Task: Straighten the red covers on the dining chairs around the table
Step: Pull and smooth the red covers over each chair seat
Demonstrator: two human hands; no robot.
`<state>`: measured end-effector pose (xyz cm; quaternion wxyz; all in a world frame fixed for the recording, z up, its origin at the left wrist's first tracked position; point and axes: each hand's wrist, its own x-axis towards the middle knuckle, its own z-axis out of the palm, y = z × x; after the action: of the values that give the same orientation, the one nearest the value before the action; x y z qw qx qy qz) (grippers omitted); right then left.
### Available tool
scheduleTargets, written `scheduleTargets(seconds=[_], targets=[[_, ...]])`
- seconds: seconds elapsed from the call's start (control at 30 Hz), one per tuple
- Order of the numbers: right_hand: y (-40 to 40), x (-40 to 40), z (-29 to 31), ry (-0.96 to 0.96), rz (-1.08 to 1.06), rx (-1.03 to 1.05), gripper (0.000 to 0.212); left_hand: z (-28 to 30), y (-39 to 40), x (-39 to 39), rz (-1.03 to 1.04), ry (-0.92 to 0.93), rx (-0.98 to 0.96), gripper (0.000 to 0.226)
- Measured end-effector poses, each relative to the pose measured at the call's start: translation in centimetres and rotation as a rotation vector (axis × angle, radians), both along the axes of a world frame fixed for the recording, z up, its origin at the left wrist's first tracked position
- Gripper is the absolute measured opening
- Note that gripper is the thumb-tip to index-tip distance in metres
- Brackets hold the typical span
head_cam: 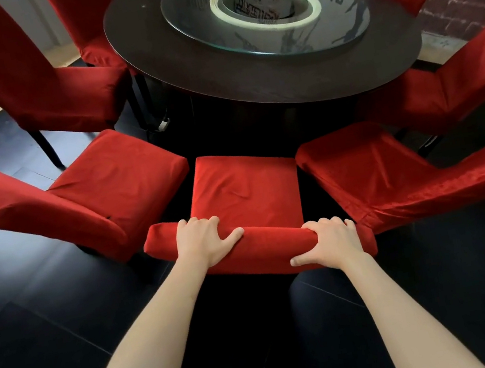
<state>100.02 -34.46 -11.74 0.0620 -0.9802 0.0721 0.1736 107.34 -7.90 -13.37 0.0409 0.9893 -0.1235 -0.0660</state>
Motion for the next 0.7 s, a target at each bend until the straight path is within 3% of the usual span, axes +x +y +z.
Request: scheduleTargets(seconds=[0.7], targets=[[1.3,-3.8,0.3,-0.047,0.042,-0.101,0.091,-0.3,1.0,-4.1,0.014,-0.07,-0.035,0.09]])
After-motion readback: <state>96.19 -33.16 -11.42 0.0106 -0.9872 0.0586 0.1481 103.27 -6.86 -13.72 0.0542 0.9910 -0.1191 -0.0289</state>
